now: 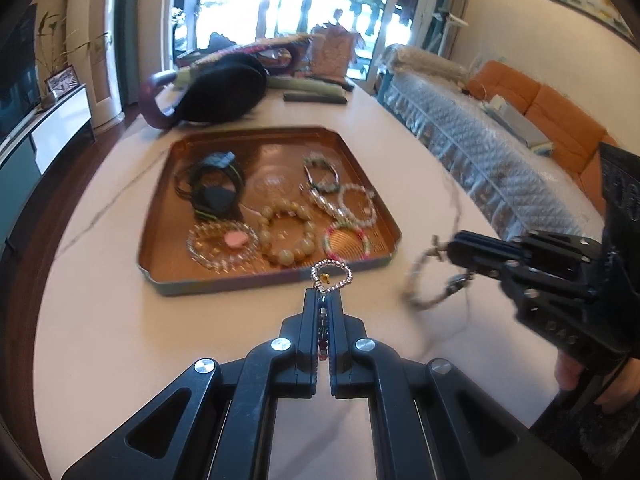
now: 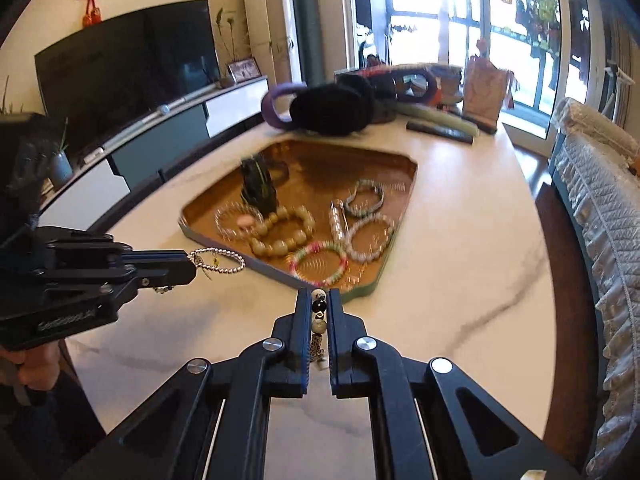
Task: Organize jewelry
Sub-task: 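Carry the gold and black-white bead bracelets over the copper tray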
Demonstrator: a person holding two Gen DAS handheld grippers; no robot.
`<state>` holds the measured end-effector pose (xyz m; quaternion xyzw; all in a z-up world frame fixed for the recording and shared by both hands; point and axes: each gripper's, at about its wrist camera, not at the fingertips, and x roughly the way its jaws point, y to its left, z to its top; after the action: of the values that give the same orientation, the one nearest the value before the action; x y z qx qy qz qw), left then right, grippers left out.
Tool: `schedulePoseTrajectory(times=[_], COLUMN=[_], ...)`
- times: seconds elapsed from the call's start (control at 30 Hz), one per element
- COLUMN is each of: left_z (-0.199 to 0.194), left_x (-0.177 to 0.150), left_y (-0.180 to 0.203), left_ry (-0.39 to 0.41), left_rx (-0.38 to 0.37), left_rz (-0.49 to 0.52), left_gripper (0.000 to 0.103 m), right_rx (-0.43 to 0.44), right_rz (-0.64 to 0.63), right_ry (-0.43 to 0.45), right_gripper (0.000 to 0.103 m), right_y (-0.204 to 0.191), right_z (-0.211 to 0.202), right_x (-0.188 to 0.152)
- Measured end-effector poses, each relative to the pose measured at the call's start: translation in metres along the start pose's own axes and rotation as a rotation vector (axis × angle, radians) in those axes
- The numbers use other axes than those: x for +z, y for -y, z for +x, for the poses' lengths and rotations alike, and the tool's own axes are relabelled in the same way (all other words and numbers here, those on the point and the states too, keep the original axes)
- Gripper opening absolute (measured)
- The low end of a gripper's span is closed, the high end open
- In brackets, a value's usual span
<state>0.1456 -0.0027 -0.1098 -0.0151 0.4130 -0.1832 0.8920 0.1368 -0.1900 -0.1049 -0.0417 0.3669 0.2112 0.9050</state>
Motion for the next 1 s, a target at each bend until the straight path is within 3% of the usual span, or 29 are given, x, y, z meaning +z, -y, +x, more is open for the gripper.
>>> schedulePoseTrajectory(times=[0.4,1.0], left_z=[-0.031,-0.013], left_x=[0.033,0.103], left_y=[-0.025,-0.014], left_ry=[0.116,0.2], left_rx=[-0.018,-0.029], left_rz=[-0.079,-0.067], left_gripper=[0.004,0.004], right_rx=[0.005,0.015], right_rz=[-0.017,-0.057], right_ry=[0.106,0.155], right_gripper=[0.006,0.007], right_y=[0.002,0.0], right_z=[-0.03,0.002], right_x=[0.041,0.103])
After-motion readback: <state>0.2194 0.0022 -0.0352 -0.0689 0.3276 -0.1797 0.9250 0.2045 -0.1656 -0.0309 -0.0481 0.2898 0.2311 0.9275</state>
